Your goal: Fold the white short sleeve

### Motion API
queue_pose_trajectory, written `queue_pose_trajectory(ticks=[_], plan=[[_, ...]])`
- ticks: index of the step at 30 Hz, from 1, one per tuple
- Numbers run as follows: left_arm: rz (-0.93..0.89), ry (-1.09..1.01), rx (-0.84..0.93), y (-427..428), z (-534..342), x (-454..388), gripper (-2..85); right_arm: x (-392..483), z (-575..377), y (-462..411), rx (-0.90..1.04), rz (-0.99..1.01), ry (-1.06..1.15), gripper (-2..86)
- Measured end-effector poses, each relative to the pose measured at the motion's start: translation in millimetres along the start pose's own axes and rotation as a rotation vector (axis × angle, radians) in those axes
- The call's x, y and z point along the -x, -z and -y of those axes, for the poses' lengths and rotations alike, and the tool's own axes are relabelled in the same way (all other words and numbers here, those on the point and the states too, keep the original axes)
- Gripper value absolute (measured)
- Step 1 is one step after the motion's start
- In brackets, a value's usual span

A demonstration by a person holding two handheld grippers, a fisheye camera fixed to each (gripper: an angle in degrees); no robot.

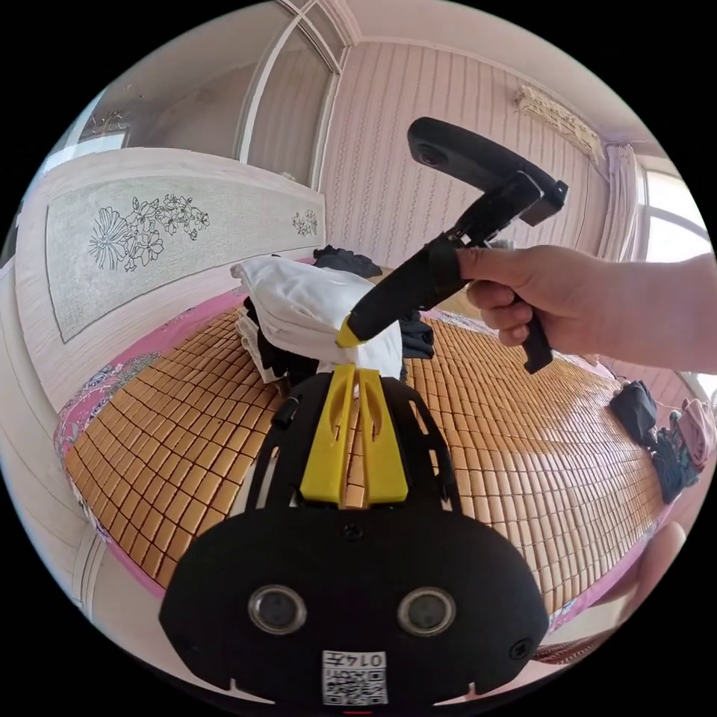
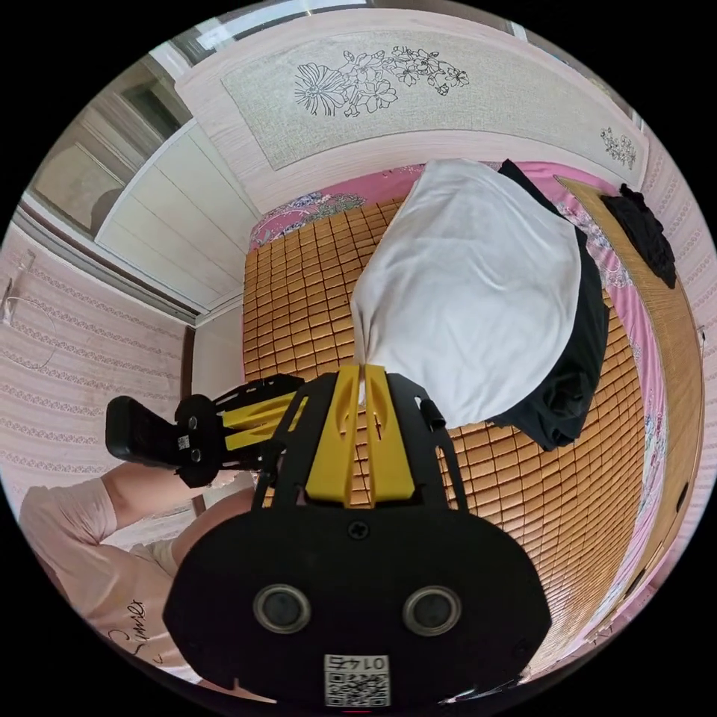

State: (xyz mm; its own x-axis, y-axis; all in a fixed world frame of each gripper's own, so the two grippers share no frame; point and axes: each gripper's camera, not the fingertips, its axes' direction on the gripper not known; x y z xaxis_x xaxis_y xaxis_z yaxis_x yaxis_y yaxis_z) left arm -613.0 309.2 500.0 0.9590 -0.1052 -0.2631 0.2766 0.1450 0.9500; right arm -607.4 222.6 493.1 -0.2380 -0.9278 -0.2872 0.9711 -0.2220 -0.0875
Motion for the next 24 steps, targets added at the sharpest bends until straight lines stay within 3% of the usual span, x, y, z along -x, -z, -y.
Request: queue_pose_trajectory(ticks=[5,10,15,17,19,24], plan=[[-0.087,-0.015,-0.090,31.5,13.8,-16.5,-1.0,-2.5,-52.5,33.7,-0.088,0.003,0.066,0.1],[-0.198,0.032,-0.150,83.4,15.0,-45.3,-1.0,-0.5,-161.2,94.2,-0.262,0.126,0.024,-0.1],[-0.164,0.129,0.056,117.5,-31.4,-67.0,-0.7,-6.9,-297.7,124.2,-0.461,0.284,-0.135,0.0],[0.033,0.163,0.246,116.8,-70.0,-73.1,0.2,-14.8,-358.6,120.4,-0.527,0.312,-0.241,0.0],[0.102,0.237,0.334,116.5,-91.9,-70.5,2.6,-27.6,-438.2,103.8,-0.559,0.312,-0.415,0.1],[-0.019,0.238,0.543,86.8,-107.9,-92.5,8.9,-26.8,-568.3,74.4,-0.523,0.286,-0.606,0.1]])
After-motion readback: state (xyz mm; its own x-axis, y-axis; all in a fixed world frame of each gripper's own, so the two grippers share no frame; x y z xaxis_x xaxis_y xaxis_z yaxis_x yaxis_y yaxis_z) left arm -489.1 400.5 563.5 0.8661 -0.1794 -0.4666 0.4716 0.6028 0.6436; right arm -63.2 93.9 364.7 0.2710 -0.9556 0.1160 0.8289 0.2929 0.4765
